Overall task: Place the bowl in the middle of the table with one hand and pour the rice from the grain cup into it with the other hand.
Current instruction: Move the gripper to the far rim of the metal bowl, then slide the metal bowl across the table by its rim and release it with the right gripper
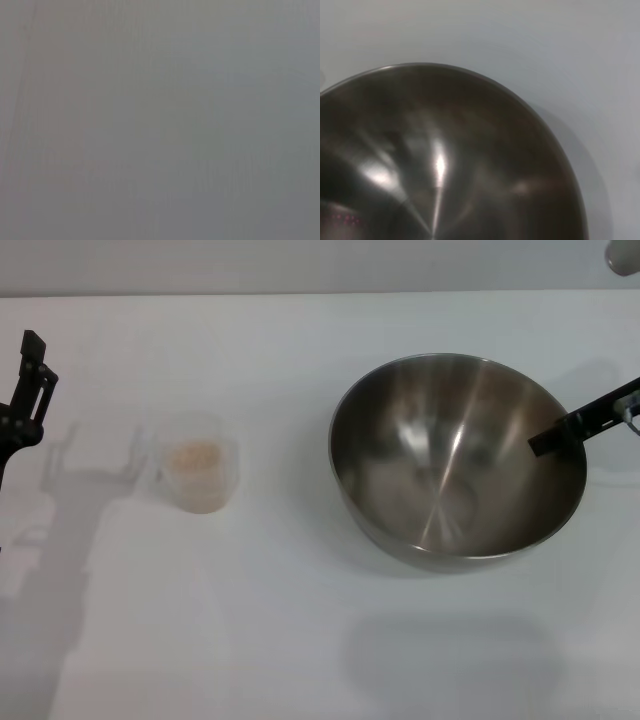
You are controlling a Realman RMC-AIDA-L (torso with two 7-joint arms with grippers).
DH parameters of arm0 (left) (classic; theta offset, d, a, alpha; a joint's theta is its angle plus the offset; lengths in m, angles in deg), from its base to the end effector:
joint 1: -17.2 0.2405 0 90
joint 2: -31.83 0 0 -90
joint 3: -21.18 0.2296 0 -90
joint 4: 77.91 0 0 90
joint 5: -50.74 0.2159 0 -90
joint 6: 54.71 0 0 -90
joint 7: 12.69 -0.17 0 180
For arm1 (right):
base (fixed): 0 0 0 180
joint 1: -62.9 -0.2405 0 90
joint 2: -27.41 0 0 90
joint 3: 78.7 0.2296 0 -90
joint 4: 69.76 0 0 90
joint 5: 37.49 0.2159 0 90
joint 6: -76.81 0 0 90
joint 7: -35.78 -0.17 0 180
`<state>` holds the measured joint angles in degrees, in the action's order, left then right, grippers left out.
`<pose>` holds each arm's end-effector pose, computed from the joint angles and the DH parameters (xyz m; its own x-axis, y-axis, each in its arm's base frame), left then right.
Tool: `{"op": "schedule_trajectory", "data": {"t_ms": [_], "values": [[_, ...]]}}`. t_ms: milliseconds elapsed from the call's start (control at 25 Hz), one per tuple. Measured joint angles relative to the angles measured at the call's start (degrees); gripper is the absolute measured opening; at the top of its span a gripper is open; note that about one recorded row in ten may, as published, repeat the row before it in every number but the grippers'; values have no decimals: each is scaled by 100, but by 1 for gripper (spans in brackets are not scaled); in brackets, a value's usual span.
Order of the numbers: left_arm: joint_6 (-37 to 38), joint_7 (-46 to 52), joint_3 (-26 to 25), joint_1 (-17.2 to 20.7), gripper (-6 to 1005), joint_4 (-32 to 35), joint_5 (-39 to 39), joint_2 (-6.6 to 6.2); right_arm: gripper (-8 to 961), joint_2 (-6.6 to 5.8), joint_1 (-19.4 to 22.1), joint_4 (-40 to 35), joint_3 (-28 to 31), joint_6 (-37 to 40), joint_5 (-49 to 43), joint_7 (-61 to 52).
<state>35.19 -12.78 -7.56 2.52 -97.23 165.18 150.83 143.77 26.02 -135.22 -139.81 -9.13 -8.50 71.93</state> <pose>-0.2742 0.2807 0.0009 0.6237 -0.3260 0.7104 0.7132 -0.1346 -0.6879 0.2282 0.3803 0.0352 0.5813 -0.8135 0.0183 -0.7058 -0.5153 -0.4861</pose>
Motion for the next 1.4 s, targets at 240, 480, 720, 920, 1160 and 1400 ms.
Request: {"op": "schedule_trajectory", "data": {"t_ms": [240,480,720,920,1160,1400], "values": [[16,0,0,9,810,-2,3,0,253,28,18,10,3,42,0,41],[19,0,-10,9,810,-9,11,0,66,40,49,-58,28,108,2,53],[29,0,-30,9,809,-12,26,-2,4,164,203,-750,75,282,80,93],[66,0,-34,3,809,-5,26,-4,1,199,209,-949,67,321,555,128],[141,0,-35,0,809,0,25,-4,7,260,28,-699,-161,564,898,258],[153,0,-33,0,808,5,25,-7,13,260,-246,-85,-313,742,924,266]]}}
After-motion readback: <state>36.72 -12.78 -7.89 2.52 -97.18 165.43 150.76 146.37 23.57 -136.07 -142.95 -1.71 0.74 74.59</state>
